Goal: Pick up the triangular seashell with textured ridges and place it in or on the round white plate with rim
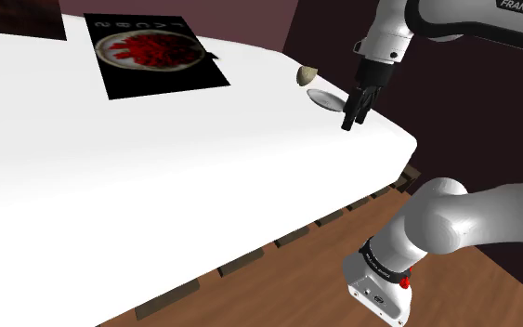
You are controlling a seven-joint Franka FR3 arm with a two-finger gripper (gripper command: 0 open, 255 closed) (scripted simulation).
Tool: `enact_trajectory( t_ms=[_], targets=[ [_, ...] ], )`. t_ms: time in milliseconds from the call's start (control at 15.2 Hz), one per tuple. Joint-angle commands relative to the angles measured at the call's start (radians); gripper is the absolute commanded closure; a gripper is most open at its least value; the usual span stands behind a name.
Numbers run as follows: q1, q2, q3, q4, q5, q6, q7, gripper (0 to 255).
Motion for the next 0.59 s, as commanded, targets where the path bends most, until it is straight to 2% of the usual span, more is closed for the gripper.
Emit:
enact_trajectory(
  t_ms=[0,528],
  targets=[
    [0.0,0.0,0.0,0.0,0.0,0.0,0.0,0],
    [-0.022,0.173,-0.095,0.075,-0.161,0.167,-0.205,0]
  ],
)
